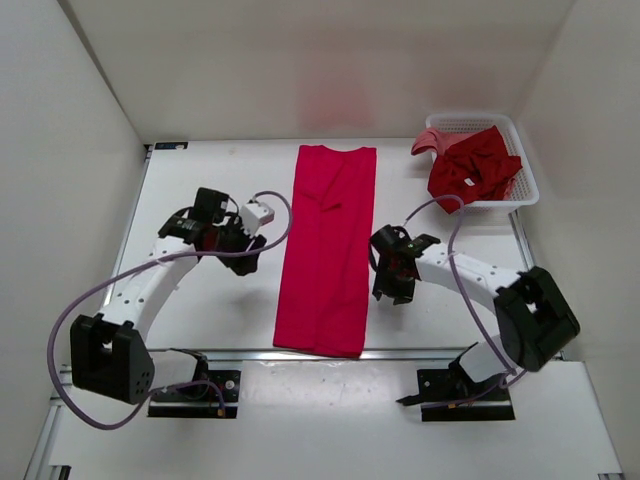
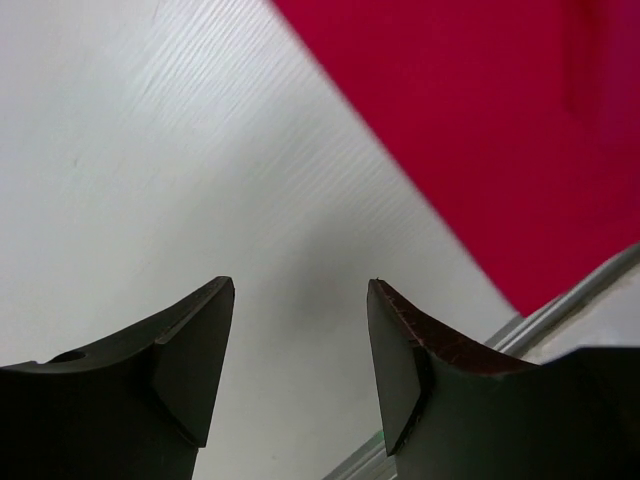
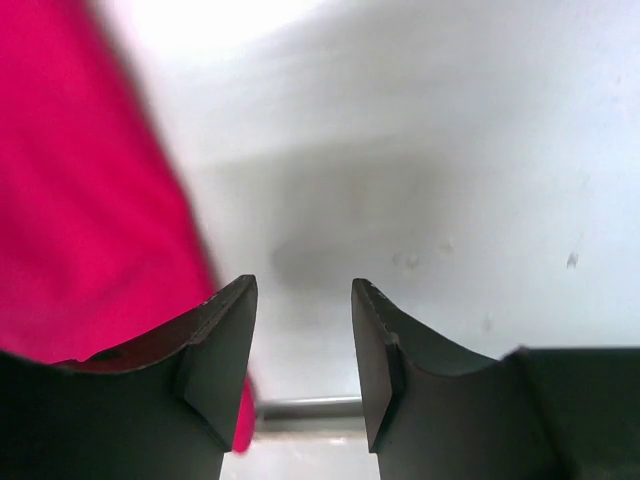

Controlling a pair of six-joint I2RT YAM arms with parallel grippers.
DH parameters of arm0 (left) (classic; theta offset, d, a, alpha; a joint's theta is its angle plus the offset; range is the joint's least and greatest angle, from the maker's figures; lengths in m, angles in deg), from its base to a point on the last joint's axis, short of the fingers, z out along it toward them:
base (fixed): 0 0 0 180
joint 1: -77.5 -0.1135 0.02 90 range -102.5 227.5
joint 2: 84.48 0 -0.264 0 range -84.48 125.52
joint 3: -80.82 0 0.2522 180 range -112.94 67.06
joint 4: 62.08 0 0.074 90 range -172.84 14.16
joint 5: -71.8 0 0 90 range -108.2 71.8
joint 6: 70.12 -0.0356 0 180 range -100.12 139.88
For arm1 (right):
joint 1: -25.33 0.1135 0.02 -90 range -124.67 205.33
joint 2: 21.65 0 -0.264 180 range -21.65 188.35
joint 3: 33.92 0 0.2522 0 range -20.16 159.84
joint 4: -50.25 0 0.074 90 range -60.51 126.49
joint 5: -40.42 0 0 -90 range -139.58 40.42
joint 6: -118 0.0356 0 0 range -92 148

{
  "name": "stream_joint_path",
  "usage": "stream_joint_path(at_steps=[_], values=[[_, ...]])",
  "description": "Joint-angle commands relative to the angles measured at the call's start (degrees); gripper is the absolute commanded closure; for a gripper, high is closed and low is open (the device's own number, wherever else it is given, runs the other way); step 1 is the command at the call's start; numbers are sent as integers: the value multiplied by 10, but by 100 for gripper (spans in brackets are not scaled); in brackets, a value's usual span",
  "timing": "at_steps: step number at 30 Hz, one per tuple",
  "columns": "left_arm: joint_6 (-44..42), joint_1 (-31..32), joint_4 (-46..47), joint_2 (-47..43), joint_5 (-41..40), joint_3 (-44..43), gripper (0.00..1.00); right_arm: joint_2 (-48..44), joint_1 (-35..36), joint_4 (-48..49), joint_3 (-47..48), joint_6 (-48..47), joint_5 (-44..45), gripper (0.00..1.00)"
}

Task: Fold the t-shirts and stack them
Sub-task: Rotate the tshirt 90 degrees

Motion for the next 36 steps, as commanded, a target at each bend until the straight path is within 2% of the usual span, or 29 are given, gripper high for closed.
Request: stream_joint_path(at_steps=[1, 5, 7, 9, 10, 11, 12, 13, 14, 16, 24, 27, 30, 36], values=[[16, 34, -11, 12, 97, -45, 34, -67, 32, -33, -11, -4, 19, 57], [62, 106, 39, 33, 141, -33, 35, -92, 99, -22, -50, 88, -23, 58], [118, 124, 154, 42, 165, -1, 37, -101, 128, -2, -74, 123, -25, 59], [292, 89, 301, 44, 223, 81, 38, -121, 136, 8, -96, 156, -36, 59], [354, 75, 442, 52, 271, 105, 37, -126, 127, 11, -101, 160, -36, 59], [464, 59, 568, 72, 294, 142, 39, -138, 122, 20, -110, 165, -36, 60], [518, 62, 604, 83, 296, 143, 39, -156, 116, 26, -114, 164, -41, 61], [503, 71, 613, 106, 279, 135, 40, -163, 109, 37, -123, 161, -41, 61], [476, 99, 570, 128, 236, 102, 41, -166, 99, 44, -130, 150, -44, 61], [374, 146, 512, 160, 199, 40, 40, -167, 79, 48, -135, 124, -49, 61], [294, 204, 396, 278, 20, -81, 42, -140, 43, 62, -113, 70, -80, 61], [312, 183, 382, 305, -7, -97, 47, -145, 42, 70, -114, 81, -82, 61], [285, 189, 362, 322, -41, -114, 53, -149, 39, 82, -122, 96, -87, 61], [242, 206, 309, 371, -25, -166, 53, -151, 40, 67, -122, 103, -81, 61]])
